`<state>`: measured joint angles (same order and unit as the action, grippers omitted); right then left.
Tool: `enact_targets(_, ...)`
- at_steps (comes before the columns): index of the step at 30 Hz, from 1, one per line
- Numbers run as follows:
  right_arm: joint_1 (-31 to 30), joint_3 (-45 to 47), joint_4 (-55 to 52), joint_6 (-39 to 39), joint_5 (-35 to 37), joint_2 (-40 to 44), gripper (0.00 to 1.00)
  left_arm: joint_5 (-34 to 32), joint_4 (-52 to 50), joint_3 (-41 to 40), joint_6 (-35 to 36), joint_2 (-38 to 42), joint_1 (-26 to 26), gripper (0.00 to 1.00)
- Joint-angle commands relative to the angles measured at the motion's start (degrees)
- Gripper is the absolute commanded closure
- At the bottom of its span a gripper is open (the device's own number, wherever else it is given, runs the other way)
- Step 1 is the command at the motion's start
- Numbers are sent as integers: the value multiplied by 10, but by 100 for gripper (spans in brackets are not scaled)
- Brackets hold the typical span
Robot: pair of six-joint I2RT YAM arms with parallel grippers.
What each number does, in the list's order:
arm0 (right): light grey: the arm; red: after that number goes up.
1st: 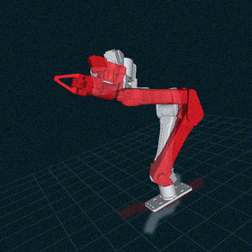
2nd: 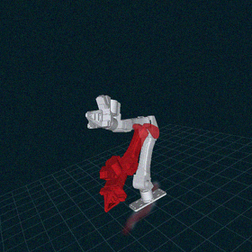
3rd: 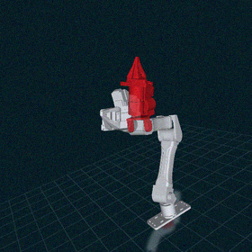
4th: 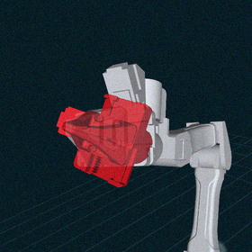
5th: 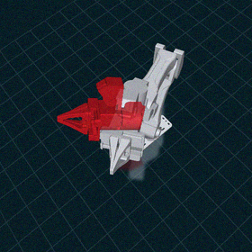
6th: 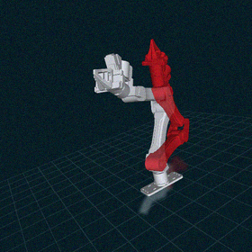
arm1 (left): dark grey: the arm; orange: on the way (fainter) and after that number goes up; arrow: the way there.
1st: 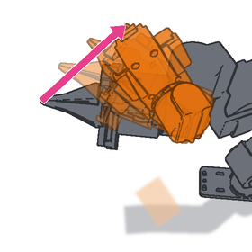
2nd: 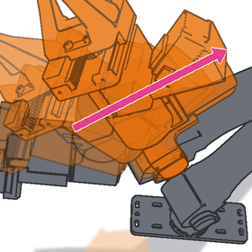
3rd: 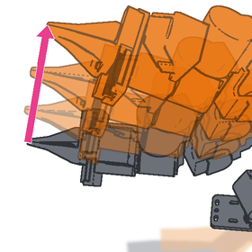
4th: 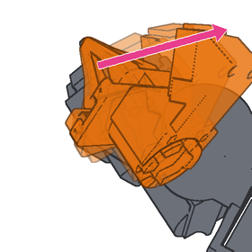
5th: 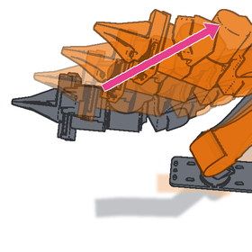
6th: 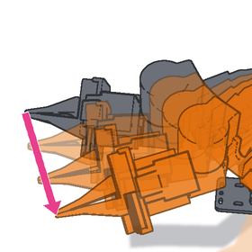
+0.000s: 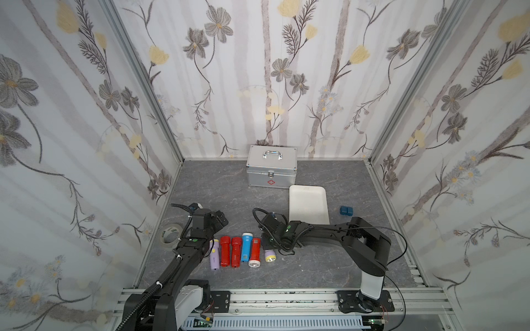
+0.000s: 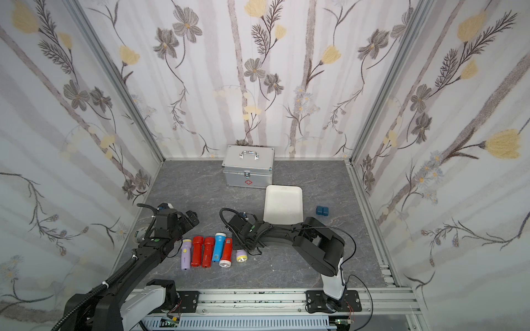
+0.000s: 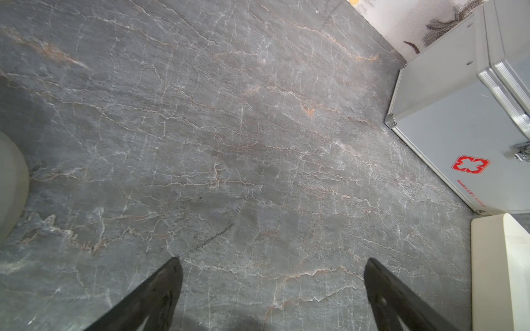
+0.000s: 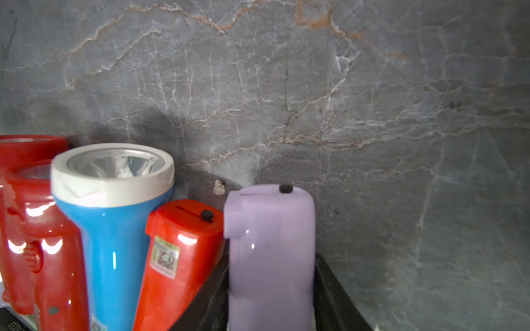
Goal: Put the flashlights into the storage boxes
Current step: Pick up the flashlight from the center of the board, then place the flashlight at the storage box.
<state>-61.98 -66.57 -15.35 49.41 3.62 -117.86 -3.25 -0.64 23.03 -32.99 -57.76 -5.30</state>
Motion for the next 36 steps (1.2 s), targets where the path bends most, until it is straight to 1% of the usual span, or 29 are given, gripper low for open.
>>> enact_targets(1,0,-8,-26,4,19,-13,55,-11,11,0,-3,1,0,0)
enact_targets(8,-1,-14,-33,-3,34,-4,58,-10,13,0,-3,0,0,0)
enact_targets(12,4,-15,-35,-6,40,27,59,-12,11,0,-3,3,0,0)
enact_targets(18,35,-18,-33,5,33,86,61,-9,12,1,-4,-3,-1,0)
enact_targets(23,84,-4,-6,34,34,143,58,-11,2,3,-17,4,-1,0)
enact_targets(26,139,15,25,61,31,173,58,-5,0,4,-34,8,-1,0)
enact_targets(30,220,50,75,122,38,206,56,6,15,5,-67,6,-14,0)
enact_targets(33,261,80,113,193,59,221,56,9,24,13,-76,-5,-31,0)
enact_targets(36,285,98,138,280,77,221,57,8,21,24,-77,-20,-43,0)
